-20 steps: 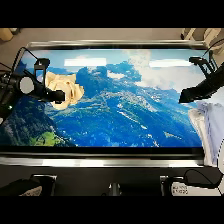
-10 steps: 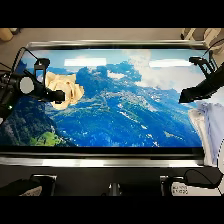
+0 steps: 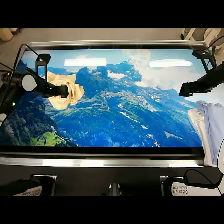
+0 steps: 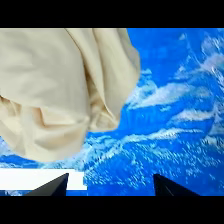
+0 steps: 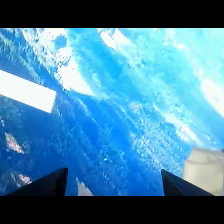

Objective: Fold the shirts.

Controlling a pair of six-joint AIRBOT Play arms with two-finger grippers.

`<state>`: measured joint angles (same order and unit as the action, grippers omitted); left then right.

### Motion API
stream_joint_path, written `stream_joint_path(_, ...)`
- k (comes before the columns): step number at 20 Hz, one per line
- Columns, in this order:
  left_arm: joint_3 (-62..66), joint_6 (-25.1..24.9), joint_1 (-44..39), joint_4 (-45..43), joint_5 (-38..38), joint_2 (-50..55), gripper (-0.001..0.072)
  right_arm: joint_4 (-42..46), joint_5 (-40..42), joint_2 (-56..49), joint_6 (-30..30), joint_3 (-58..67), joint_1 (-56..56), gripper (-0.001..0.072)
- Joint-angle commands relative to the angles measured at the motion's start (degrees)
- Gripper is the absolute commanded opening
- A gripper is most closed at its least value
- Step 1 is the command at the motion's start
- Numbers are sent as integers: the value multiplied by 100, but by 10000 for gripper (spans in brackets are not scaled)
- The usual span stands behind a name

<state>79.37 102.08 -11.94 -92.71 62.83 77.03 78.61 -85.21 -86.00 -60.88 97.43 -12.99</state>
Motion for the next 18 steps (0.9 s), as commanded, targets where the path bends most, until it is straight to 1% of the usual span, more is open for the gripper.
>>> stream_joint_path(1, 981, 24, 691, 127, 101, 981, 681, -26, 651, 0, 0, -2, 0, 612)
stream_joint_path(2, 1462, 114, 977, 267, 468, 1484, 682, -52, 610, -2, 0, -2, 0, 612)
stream_joint_path(4, 2162, 170, 1368, 922, 931, 2380, 683, -157, 494, -2, 9, -2, 0, 612)
stream_joint_path(6, 2385, 212, 1521, 1617, 844, 2977, 683, -192, 369, -2, 162, -2, 0, 626)
stream_joint_path(7, 2382, 212, 1519, 1777, 774, 3193, 682, -190, 352, -2, 225, -2, -2, 685)
stream_joint_path(9, 2382, 221, 1458, 1794, 844, 3517, 668, -192, 350, -2, 223, -2, -2, 699)
stream_joint_path(10, 2382, 326, 1438, 1801, 911, 3600, 517, -197, 348, 0, 223, -2, 0, 694)
stream_joint_path(11, 2385, 271, 1436, 1928, 949, 3600, 141, -201, 321, 0, 223, 0, 0, 691)
stream_joint_path(12, 2424, 0, 1443, 2146, 938, 3512, 29, -223, 306, 2, 223, 0, -2, 670)
stream_joint_path(13, 2573, -245, 1449, 2249, 870, 3355, 28, -269, 396, 13, 223, 0, -2, 670)
stream_joint_path(15, 3154, -901, 1434, 2251, 739, 2833, 28, -367, 680, 140, 223, 90, 0, 670)
stream_joint_path(16, 3526, -1180, 1390, 2253, 715, 2441, 27, -374, 798, 271, 223, 201, -2, 670)
stream_joint_path(18, 3960, -1521, 1207, 2271, 544, 1453, 27, -354, 981, 662, 221, 538, -2, 671)
